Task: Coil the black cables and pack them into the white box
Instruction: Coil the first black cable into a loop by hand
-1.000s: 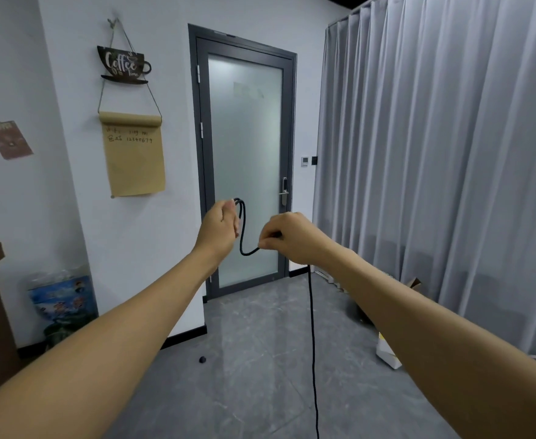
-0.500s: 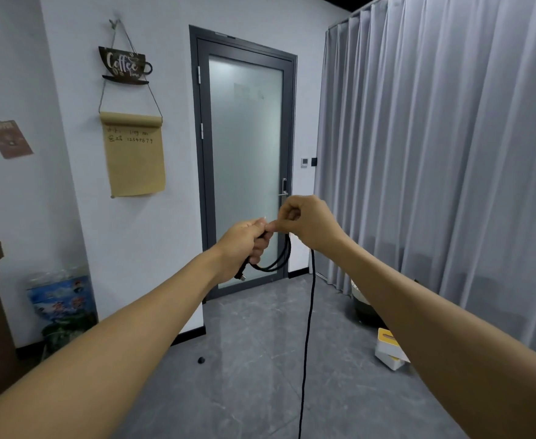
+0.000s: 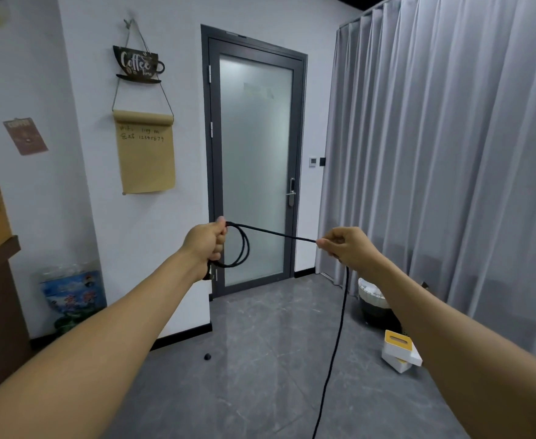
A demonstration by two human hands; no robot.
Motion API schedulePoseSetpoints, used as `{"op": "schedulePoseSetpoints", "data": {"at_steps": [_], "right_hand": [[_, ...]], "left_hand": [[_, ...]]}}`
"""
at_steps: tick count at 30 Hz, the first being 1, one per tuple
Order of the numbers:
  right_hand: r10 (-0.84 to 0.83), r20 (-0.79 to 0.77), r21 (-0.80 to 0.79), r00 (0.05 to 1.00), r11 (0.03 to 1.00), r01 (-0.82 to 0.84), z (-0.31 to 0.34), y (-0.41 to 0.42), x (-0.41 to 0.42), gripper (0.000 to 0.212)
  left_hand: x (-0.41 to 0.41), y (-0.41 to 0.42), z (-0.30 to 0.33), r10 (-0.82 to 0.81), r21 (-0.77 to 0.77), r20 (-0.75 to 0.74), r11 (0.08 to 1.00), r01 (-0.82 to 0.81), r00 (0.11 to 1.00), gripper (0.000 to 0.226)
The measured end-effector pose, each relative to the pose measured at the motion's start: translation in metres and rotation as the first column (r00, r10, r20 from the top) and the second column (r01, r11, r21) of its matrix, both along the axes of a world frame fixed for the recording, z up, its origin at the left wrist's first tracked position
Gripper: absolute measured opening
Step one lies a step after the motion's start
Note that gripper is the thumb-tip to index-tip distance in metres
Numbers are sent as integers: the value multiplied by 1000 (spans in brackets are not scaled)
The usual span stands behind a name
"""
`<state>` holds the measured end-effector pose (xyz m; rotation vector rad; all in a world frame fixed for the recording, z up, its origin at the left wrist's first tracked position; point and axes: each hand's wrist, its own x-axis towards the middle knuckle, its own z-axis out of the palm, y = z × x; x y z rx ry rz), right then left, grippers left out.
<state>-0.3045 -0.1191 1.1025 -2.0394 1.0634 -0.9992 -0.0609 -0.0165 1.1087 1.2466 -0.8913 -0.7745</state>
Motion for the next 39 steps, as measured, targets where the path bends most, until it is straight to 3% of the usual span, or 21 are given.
{"op": "schedulePoseSetpoints", "data": {"at_steps": [4,8,12,17,25,34,39], "right_hand": [[-71,28,-20,997,997,72,-7,-6,-7,15],[-134,-43,-208,990,971,122,-1,-5,8,10],[-123,-273,-393,954,919,6,12,14,33,14],[31,-469,-402,882,882,-245,23,35,56,14],[247,-283,-280,927,903,-326,40,42,61,17],[227,-103,-228,968,942,-245,33,27,63,20],[193,-103,-161,976,965,-208,28,24,60,21]], "left_hand": [[21,2,1,198,-14,-105,980,-201,975,37],[19,0,2,217,-76,-70,972,-222,974,36],[5,-4,6,151,-133,42,981,-145,988,33],[-9,-12,6,100,-147,199,987,-71,975,31],[-23,-17,-4,-38,-109,326,991,77,945,32],[-38,-12,-2,-312,10,367,943,332,876,34],[-32,-5,-1,-375,130,443,926,355,815,34]]}}
